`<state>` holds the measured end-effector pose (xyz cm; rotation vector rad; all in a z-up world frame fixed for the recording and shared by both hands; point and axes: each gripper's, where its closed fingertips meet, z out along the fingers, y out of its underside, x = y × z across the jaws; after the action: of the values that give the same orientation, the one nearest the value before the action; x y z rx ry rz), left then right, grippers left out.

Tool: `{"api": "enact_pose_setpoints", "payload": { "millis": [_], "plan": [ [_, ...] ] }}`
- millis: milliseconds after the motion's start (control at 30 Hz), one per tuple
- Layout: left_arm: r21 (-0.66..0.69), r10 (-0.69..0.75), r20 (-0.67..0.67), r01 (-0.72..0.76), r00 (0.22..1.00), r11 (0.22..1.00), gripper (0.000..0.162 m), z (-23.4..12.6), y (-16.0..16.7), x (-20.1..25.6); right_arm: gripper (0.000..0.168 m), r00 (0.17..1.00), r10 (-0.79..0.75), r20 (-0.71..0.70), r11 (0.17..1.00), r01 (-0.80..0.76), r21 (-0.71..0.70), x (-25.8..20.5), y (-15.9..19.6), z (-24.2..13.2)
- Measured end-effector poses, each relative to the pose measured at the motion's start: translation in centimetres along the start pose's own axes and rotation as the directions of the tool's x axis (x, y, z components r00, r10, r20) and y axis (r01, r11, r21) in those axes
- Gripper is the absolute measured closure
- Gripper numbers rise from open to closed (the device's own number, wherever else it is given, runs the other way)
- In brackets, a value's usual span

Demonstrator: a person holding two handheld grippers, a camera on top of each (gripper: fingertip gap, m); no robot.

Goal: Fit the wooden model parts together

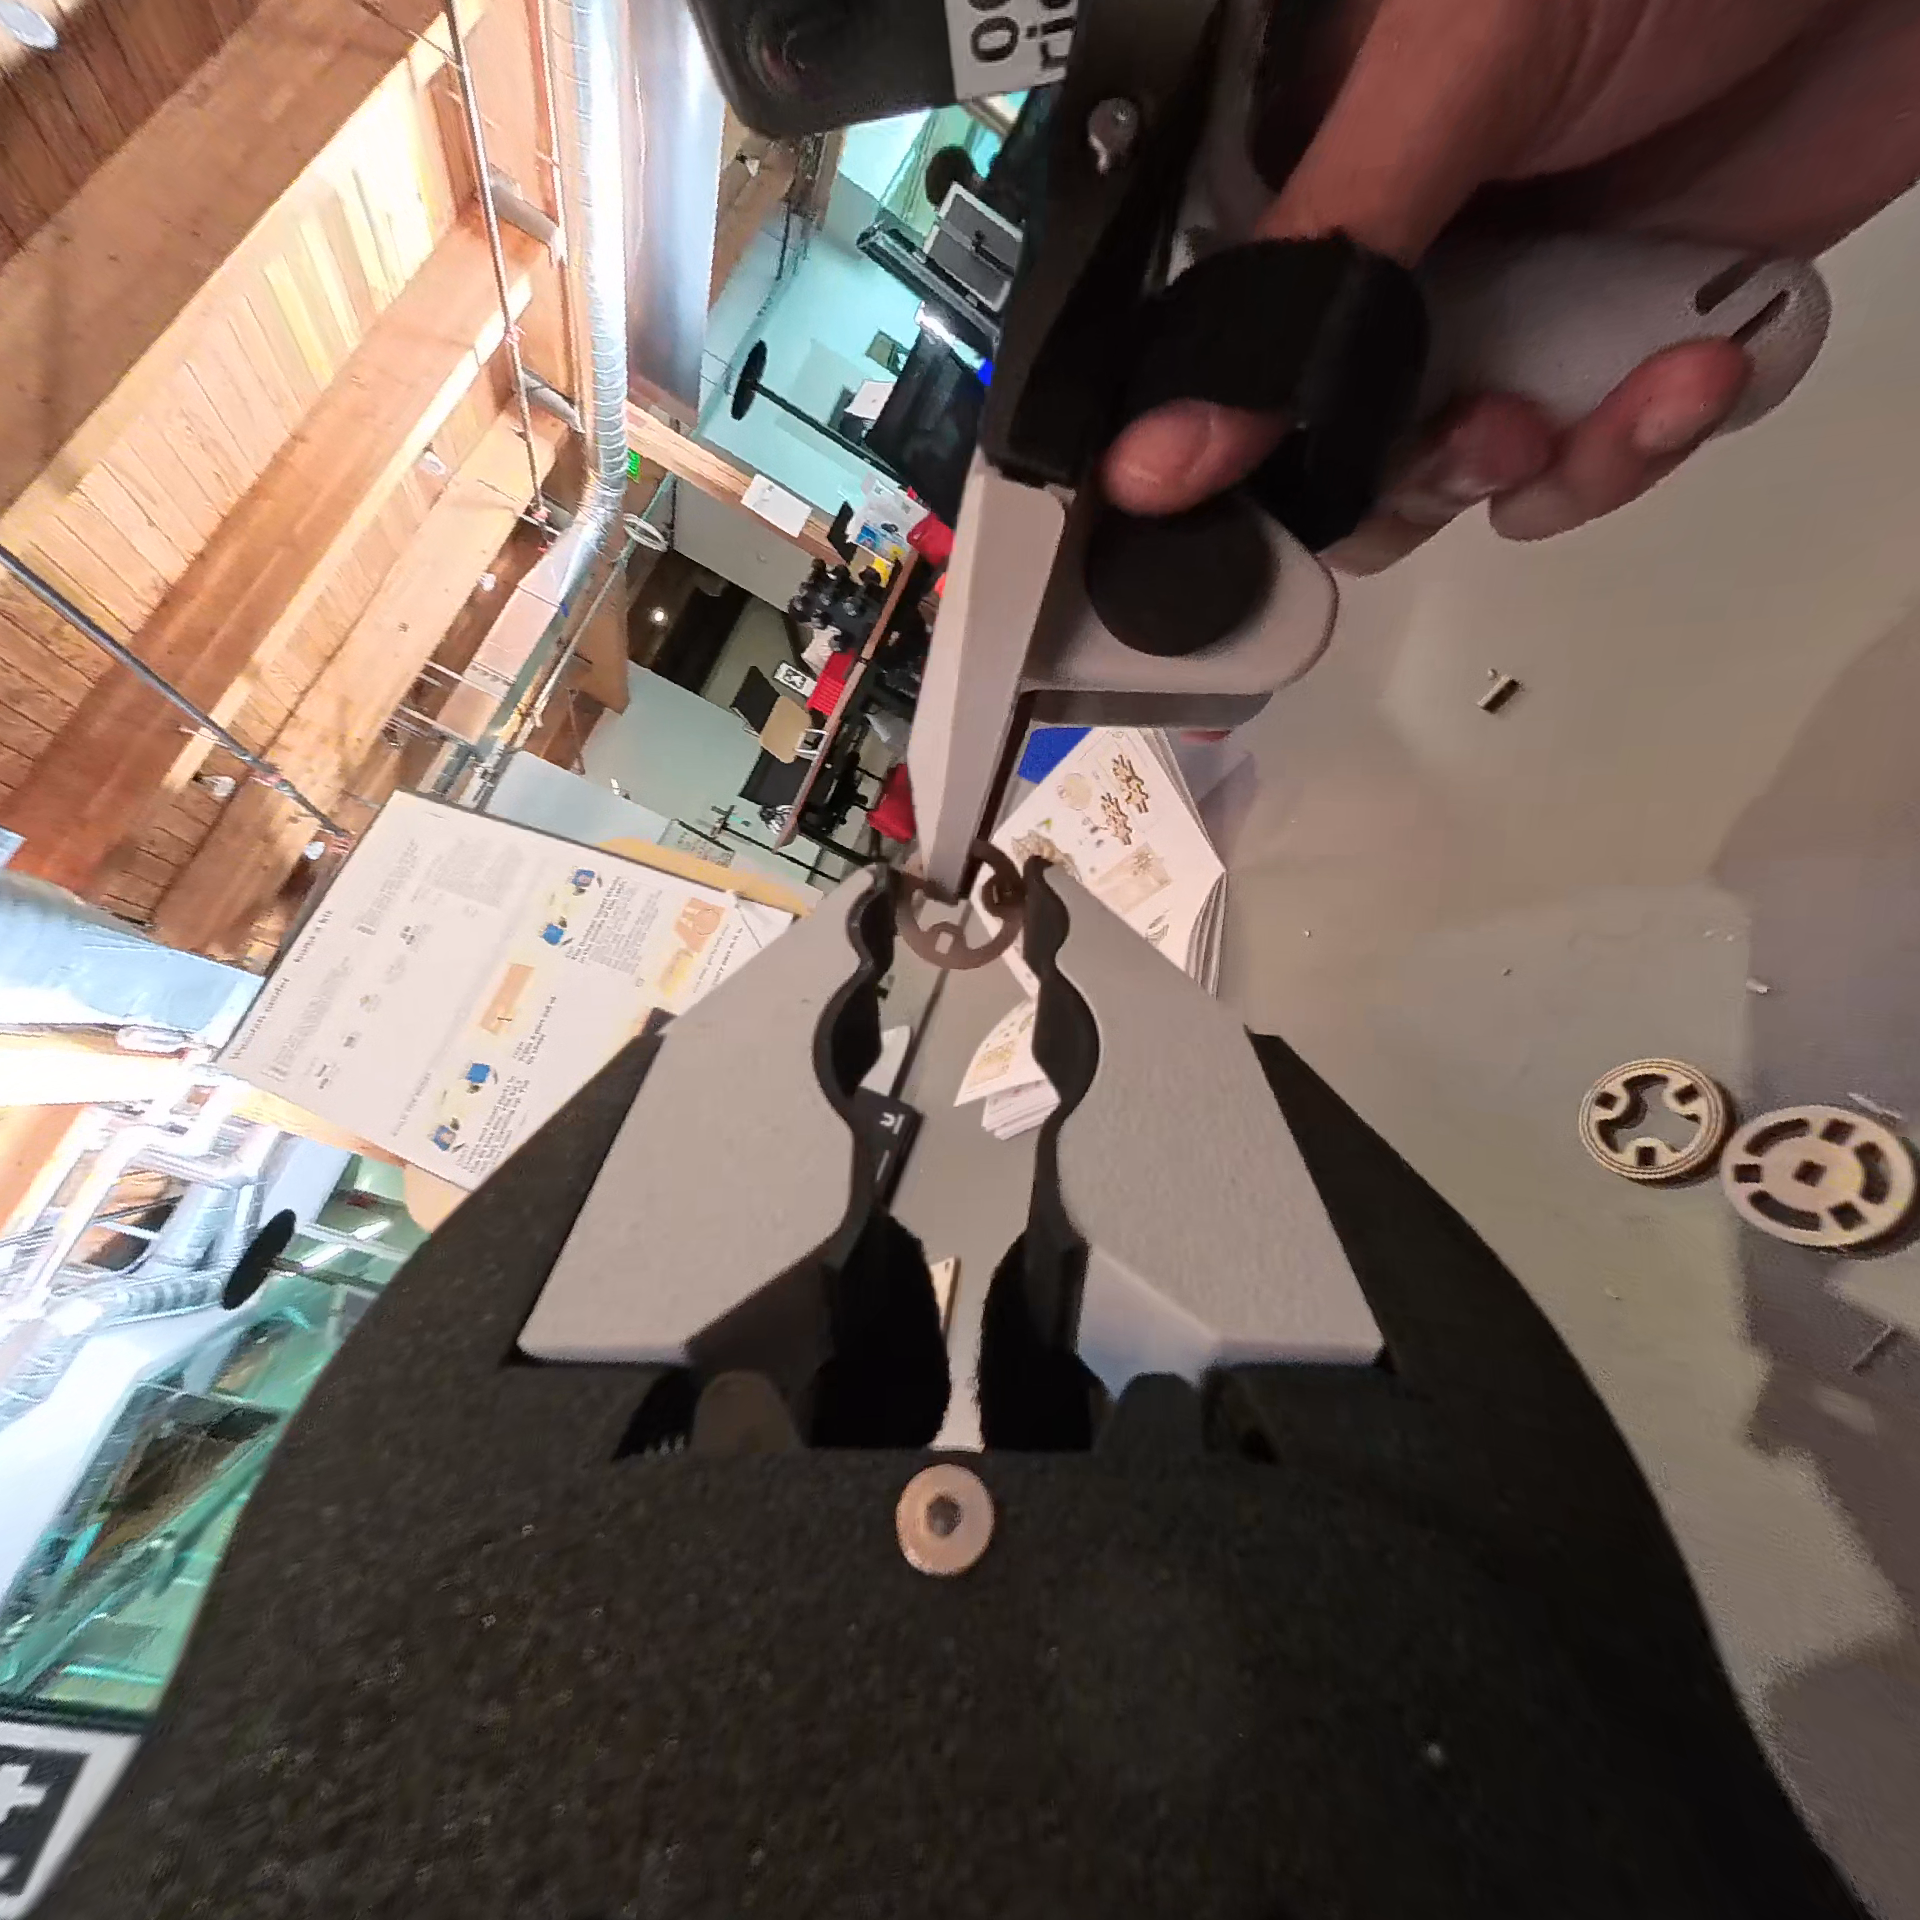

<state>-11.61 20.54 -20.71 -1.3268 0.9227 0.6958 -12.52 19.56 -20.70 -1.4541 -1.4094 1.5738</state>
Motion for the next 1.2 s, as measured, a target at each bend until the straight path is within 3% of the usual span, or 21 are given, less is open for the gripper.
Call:
{"api": "enact_pose_setpoints", "payload": {
  "millis": [233,367,633,900,1200],
  "plan": [
    [0.001,0.047,0.048,-0.048,0.998,0.999,0.142,-0.3,-0.4,-0.2,0.161,0.999,-0.034,-0.042,0.998,0.032,-0.055,-0.4,0.0,-0.2],
    [0.015,0.064,0.106,-0.066,0.992,0.998,0.141,-0.4,-0.8,-1.0,0.159,0.999,-0.023,-0.031,1.000,0.023,-0.003,-0.7,-0.9,-0.2],
    [0.071,0.051,0.244,-0.071,0.968,0.995,0.141,-1.4,-2.3,-3.4,0.160,0.971,-0.214,-0.109,0.973,0.222,0.065,-2.2,-2.8,-0.7],
    [0.130,0.009,0.230,-0.040,0.973,0.991,0.141,-1.9,-3.0,-3.5,0.152,0.960,-0.274,-0.060,0.951,0.279,0.135,-3.2,-3.7,-1.2],
    [0.187,-0.061,0.161,0.031,0.985,0.982,0.141,-2.3,-3.5,-2.8,0.159,0.931,-0.362,-0.045,0.923,0.365,0.122,-3.8,-3.3,-1.4]
  ]
}}
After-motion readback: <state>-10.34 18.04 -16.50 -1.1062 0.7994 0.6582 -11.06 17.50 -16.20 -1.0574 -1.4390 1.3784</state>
